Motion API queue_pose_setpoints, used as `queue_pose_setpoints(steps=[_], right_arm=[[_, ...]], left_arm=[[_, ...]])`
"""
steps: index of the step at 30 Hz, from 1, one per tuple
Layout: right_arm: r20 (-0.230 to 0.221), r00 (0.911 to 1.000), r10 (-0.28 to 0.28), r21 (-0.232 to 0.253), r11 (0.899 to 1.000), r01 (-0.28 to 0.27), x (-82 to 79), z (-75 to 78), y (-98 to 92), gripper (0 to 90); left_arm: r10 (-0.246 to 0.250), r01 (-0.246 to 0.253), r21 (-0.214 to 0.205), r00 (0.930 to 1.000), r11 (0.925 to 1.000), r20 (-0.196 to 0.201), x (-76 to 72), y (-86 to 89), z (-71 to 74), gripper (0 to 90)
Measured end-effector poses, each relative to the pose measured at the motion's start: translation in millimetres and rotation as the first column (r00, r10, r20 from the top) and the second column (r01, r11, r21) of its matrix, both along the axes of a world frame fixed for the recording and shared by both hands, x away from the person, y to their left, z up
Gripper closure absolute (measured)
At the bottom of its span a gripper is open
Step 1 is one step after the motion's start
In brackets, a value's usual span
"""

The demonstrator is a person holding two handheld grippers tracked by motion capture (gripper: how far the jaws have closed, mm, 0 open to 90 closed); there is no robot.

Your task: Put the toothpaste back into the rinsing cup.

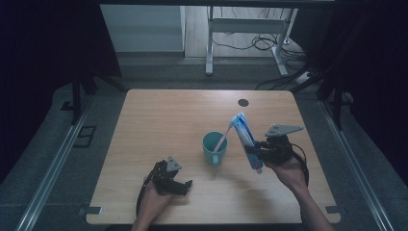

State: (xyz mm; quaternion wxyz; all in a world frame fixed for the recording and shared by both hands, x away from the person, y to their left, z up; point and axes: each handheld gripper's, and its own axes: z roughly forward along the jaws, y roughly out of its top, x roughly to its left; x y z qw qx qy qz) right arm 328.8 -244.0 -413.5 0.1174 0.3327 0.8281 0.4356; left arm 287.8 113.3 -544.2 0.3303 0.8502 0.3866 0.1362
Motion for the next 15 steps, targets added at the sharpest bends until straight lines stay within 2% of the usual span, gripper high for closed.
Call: queue_pose_setpoints(steps=[8, 15], right_arm=[[0.030, 0.9995, 0.010, 0.033, 0.999, -0.011, 4.4, 8.5, 13.1, 71.2], [0.039, 0.9992, 0.009, 0.051, 0.999, -0.011, 8.7, 13.0, 19.8, 71.2]], left_arm=[[-0.001, 0.001, 0.001, 1.0000, 1.0000, -0.001, 0.0, 0.1, 0.1, 2.8], [0.000, 0.000, -0.001, 1.0000, 1.0000, 0.000, 0.0, 0.0, -0.1, 2.8]])
